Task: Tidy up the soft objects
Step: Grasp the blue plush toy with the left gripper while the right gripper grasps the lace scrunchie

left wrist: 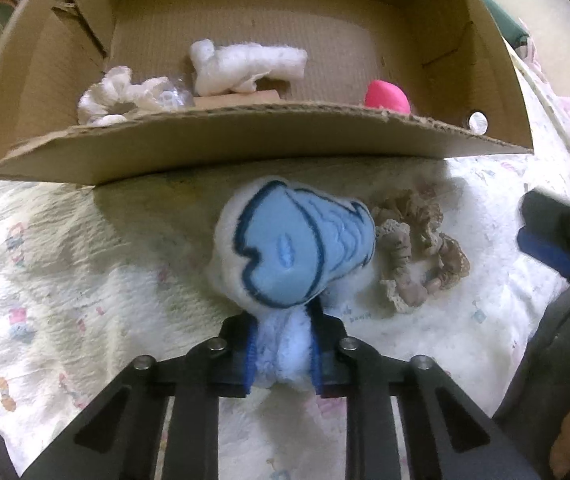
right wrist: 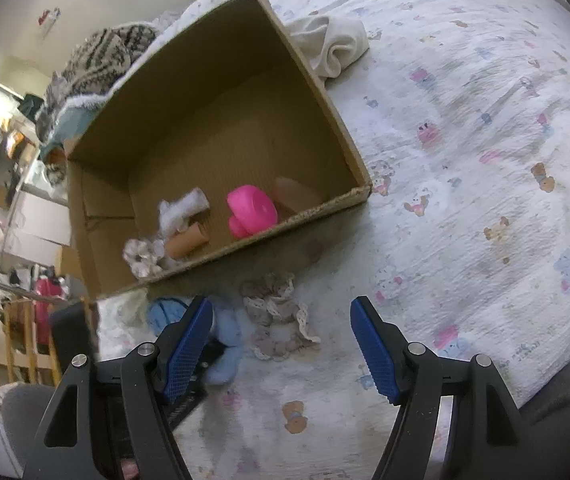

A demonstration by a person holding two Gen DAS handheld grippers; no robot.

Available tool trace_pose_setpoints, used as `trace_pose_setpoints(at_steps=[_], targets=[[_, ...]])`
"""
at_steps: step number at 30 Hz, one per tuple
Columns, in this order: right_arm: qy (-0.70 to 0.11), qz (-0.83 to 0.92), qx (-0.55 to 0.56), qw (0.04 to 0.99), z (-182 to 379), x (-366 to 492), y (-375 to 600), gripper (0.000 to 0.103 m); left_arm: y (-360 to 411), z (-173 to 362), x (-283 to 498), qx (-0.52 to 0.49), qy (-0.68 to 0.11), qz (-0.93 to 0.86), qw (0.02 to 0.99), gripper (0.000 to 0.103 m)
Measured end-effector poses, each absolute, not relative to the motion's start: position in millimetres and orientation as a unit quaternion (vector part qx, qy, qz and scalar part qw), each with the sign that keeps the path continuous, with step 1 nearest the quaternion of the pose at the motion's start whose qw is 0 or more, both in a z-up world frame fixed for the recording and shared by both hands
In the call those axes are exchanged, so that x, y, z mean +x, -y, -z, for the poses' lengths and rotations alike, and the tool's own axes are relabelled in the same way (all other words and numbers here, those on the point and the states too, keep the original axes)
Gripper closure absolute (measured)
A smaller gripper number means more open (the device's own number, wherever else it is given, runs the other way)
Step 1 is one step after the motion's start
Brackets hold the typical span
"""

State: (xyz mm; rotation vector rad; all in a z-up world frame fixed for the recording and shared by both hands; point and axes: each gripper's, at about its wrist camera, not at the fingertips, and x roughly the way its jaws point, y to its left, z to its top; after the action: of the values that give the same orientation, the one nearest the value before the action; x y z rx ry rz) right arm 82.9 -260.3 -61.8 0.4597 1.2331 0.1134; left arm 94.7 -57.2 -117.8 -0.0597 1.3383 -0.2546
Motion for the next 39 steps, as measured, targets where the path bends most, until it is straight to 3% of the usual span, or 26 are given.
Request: trace_pose_setpoints(at_steps=[12,22,25,27,29,39], targets=[[-0.630,-0.054,0.077,0.771,101,104,212,0.027,6,61,67,-0.038,-0.591,0.058,0.804,0.086],[-0.640,-0.052,-0.007,0.767,123,109,185,0.030,5,56,57,-0.033,-0.578,0.035,0.815,0.086],[-0.635,-0.047,-0.025,0.771,121,107,181,0.048,5,58,61,-0.037,-0.576,0.028,0.816,0.086],[-0.634,-0.041,-0.020,0.772,119,107,185,0.071,8,61,65,-0.037,-0.575,0.025,0.817,0.086],[-0.634,-0.037,-0.009,0.773,117,108,191,0.083,6,61,65,-0.038,-0.574,0.021,0.818,0.086],[-0.613,-0.031,0.074,0.786,86,94,236,0.088,-8,58,65,-0.050,-0.564,-0.003,0.825,0.086]])
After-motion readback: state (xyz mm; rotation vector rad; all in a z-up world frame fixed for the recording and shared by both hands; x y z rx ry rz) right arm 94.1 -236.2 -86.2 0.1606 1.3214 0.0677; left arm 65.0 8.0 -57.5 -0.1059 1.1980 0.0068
